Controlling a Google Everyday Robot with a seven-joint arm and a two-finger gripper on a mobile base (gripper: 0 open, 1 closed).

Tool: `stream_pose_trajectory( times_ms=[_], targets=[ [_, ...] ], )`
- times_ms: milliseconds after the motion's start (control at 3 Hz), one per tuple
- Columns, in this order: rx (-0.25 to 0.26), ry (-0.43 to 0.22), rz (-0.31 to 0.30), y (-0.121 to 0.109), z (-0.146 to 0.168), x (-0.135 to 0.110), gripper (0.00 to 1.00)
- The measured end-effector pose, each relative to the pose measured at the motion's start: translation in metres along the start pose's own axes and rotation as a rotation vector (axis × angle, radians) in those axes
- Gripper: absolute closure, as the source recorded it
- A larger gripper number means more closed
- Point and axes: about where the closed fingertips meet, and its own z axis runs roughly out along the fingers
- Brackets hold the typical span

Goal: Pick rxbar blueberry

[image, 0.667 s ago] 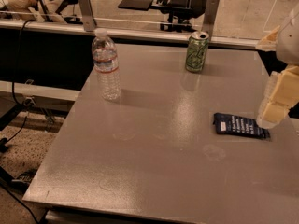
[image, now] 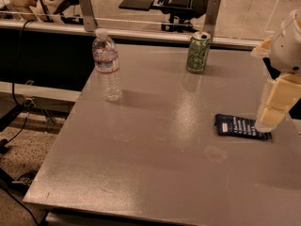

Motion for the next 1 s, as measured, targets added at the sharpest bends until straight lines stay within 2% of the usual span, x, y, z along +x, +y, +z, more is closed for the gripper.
stream_pose_trajectory(
  times_ms=[667, 1000],
  targets=[
    [-0.114, -0.029, -0.064, 0.001, 0.072, 0.028, 0.0],
    [-0.151, -0.036, -0.064, 0.004, 0.091, 0.04, 0.0]
  ],
)
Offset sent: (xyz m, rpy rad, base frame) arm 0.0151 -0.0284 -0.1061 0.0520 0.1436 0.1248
